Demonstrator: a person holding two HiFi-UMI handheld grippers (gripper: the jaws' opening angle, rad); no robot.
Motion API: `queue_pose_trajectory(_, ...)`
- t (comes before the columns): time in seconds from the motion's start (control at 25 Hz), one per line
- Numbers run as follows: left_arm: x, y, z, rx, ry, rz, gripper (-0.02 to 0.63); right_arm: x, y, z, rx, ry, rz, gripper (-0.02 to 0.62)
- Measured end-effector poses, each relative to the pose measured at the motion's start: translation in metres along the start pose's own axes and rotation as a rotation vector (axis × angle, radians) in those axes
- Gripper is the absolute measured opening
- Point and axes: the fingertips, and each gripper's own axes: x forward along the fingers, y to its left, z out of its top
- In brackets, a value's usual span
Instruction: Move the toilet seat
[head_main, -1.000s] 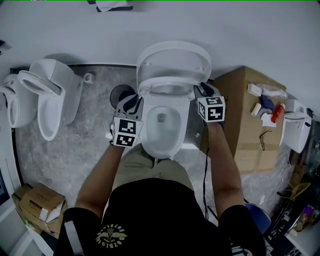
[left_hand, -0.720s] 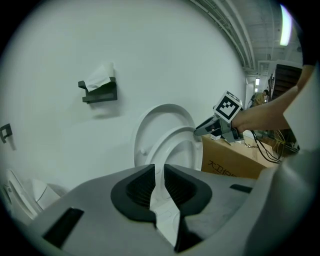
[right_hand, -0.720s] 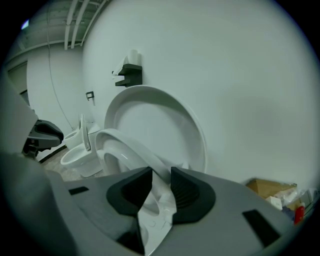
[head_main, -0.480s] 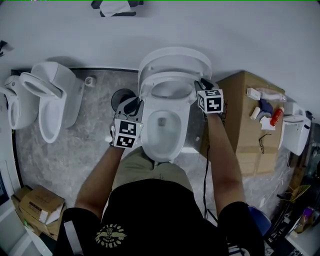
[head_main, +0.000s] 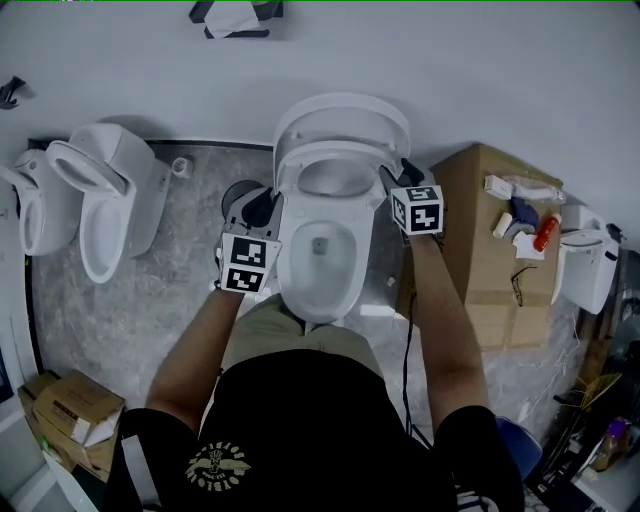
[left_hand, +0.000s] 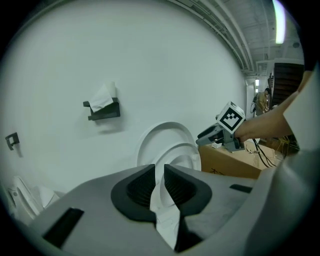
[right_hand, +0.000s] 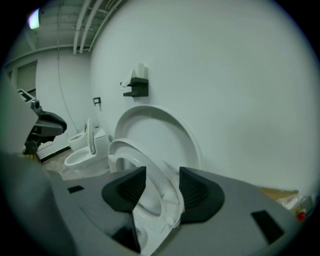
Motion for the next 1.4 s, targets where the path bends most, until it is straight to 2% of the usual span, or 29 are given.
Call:
queue_pose_trajectory(0.16,-0.031,-0.011,0.032,0.04,-0.064,0.042,0.072,-0.053,0.011,0.009,-0.085,-0.075,-0.002,0.191)
queue_pose_trajectory(0.32,-0.07,-0.026,0.07,0.058,-0.136,0.065,0.072,-0.117,0.016,0.032,-0.114,-0.218,-0.044,0.084)
queue_pose_trajectory(0.4,-0.089,-0.034,0.086,0.058,-0.171,0.076,0.072,-0.15,0.02,0.043,-0.119,-0.291,-0.059,0.054)
queue_pose_trajectory(0.72,-0.148,-0.074,0.118,0.065,-0.238,0.079,0.072,-0.262,0.041,0.075,-0.163,-0.454,-0.043,0.031)
queue_pose_trajectory(1.04,-0.193,-0.107,0.123,0.062,-0.262,0.116,0.072,-0.333,0.059,0.071,-0.161,-0.497,0.005,0.029)
queue_pose_trajectory(1.28,-0.218,-0.121,0.132,0.08,-0.289,0.143,0.071,-0.35,0.081,0.053,-0.177,-0.496,0.046,0.029)
queue_pose_trajectory(1.4,-0.218,-0.126,0.131,0.086,-0.279,0.127,0.071,-0.349,0.087,0.049,-0.174,-0.495,0.058,0.029)
